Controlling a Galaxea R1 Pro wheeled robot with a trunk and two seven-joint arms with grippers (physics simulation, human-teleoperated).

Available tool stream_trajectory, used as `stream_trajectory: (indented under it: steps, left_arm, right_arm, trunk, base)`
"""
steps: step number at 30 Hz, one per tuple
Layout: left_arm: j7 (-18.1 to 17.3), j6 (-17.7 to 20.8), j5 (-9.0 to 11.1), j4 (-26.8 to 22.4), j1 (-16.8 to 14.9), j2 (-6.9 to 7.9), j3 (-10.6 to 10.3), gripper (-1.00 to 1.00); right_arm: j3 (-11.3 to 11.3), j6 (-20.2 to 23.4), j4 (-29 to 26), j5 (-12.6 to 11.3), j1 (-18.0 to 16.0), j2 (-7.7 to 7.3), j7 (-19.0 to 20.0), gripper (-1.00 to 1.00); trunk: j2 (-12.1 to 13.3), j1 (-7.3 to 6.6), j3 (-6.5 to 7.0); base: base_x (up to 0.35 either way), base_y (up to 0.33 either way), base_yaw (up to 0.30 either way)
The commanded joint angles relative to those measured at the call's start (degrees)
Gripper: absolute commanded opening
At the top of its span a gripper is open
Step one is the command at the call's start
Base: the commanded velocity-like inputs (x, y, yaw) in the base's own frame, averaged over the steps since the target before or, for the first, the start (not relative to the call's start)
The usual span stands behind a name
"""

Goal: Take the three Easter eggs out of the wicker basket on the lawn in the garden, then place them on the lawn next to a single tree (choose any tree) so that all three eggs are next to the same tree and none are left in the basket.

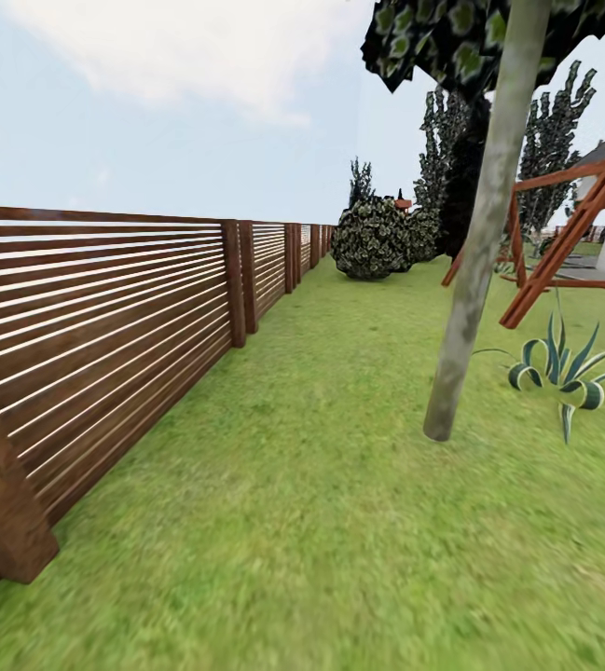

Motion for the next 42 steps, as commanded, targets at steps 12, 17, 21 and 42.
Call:
stream_trajectory:
  steps: [12, 17, 21, 42]
  left_arm:
    - [0.0, 0.1, 0.0, -0.1, 0.0, 0.01, 0.0, 1.0]
    - [0.0, 0.1, 0.0, -0.1, 0.0, 0.01, 0.0, 1.0]
    - [0.0, 0.1, 0.0, -0.1, 0.0, 0.01, 0.0, 1.0]
    - [0.0, 0.1, 0.0, -0.1, 0.0, 0.01, 0.0, 1.0]
  right_arm:
    - [0.1, 0.0, 0.1, 0.0, -0.1, -0.03, -0.1, 1.0]
    - [0.0, 0.0, 0.1, 0.0, -0.1, -0.04, -0.1, 1.0]
    - [0.1, 0.0, 0.1, 0.0, -0.1, -0.04, -0.1, 1.0]
    - [-0.1, 0.1, 0.1, -0.1, -0.1, 0.03, -0.1, 1.0]
  trunk:
    - [0.0, 0.03, -0.05]
    - [0.0, 0.03, -0.05]
    - [0.0, 0.03, -0.05]
    - [0.0, 0.03, -0.05]
  base:
    - [0.334, 0.0, -0.023]
    - [0.335, 0.0, -0.08]
    - [0.335, 0.0, -0.013]
    - [0.335, 0.0, 0.004]
